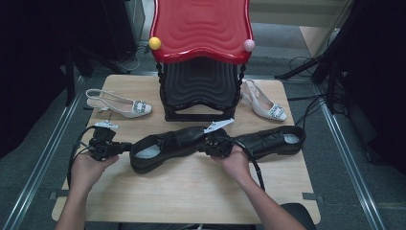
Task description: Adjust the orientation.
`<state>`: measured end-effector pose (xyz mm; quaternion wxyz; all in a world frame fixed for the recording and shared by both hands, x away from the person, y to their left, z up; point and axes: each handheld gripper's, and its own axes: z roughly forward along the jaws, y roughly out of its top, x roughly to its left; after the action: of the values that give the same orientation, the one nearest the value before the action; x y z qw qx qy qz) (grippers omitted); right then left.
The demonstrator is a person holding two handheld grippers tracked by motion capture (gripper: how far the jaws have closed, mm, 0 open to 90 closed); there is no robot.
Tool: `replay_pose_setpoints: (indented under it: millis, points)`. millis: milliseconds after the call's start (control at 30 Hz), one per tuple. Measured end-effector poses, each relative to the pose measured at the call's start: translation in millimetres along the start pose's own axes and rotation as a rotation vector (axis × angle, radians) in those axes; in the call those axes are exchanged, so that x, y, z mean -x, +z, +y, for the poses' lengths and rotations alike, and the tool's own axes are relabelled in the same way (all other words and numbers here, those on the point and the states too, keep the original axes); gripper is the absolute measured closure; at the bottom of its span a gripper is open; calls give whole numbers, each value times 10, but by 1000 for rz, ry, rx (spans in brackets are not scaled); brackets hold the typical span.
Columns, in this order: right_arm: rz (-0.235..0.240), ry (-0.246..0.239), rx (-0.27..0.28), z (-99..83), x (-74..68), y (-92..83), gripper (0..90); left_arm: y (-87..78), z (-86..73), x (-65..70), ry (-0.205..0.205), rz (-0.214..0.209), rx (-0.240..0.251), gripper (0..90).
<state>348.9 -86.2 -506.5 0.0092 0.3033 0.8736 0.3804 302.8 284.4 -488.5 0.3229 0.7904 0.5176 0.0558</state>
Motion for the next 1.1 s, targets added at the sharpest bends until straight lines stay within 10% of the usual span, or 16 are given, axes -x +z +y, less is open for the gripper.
replay_pose_setpoints:
  millis: [567,1100]
  points:
    - [7,-1,-3,-66,-58,-56,895,47,-4,89,24,-73,-39,861]
    - [74,-31,11,86,-156,42,900,53,-84,496,99,-131,-62,857]
